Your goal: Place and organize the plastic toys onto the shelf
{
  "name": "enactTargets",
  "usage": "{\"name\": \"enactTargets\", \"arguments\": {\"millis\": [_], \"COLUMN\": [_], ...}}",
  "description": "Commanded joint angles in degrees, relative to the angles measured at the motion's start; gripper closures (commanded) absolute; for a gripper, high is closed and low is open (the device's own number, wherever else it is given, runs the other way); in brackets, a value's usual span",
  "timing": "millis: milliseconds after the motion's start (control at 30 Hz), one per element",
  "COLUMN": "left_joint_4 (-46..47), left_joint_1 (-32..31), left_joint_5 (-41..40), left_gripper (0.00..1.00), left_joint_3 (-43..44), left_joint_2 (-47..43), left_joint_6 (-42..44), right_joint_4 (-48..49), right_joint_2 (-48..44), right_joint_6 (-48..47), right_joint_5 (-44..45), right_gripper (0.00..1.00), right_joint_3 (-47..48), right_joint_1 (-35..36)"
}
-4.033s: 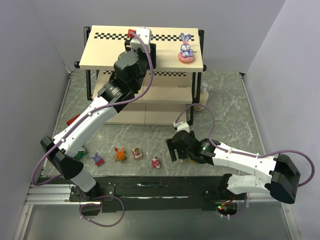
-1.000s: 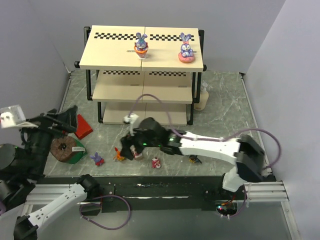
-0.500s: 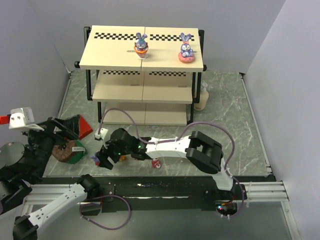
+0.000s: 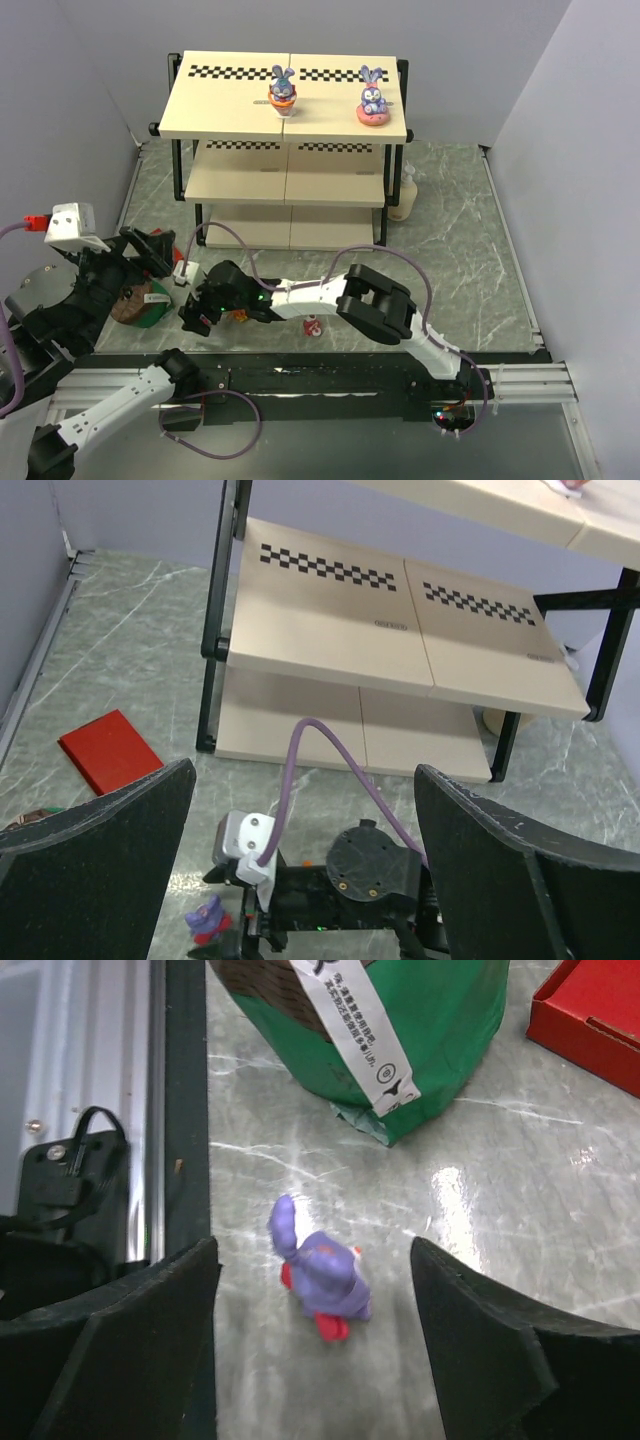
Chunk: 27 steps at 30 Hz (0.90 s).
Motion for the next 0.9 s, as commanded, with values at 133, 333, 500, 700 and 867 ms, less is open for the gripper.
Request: {"name": "enactTargets", "arguments": {"millis": [133,333,500,700,867], "left_joint_4": [-0.5,0.1,1.1,3.3,6.4], "left_joint_1": [0.0,0.0,0.0,0.0,0.0], "left_joint_5": [1.3,1.6,1.7,2.7,5.0], "left_gripper": [0.04,0.04,0.04,0.04,0.04], "left_joint_3": [0.6,-0.4,-0.6,-1.9,-4.4], "left_joint_2": [0.2,0.6,0.8,0.2,0.3], "left_joint_6": [0.0,0.0,-0.2,-1.1,-2.5], "right_joint_4": [0.8,2.3,3.2,-0.8,-3.9], "right_joint_2": [1.6,-1.2,-6.1,-15.6,-25.3], "right_joint_6": [-1.0,-1.0,0.2,2.3,3.9], "right_joint_5": [2.8,7.4,10.8,17.2,24.0], "right_gripper": [0.6,1.0,1.0,1.0,1.0], "right_joint_3": [4.9,2.0,-1.0,-3.9,-9.6], "right_joint_1": [0.1,0.1,0.1,0.2,0.1]}}
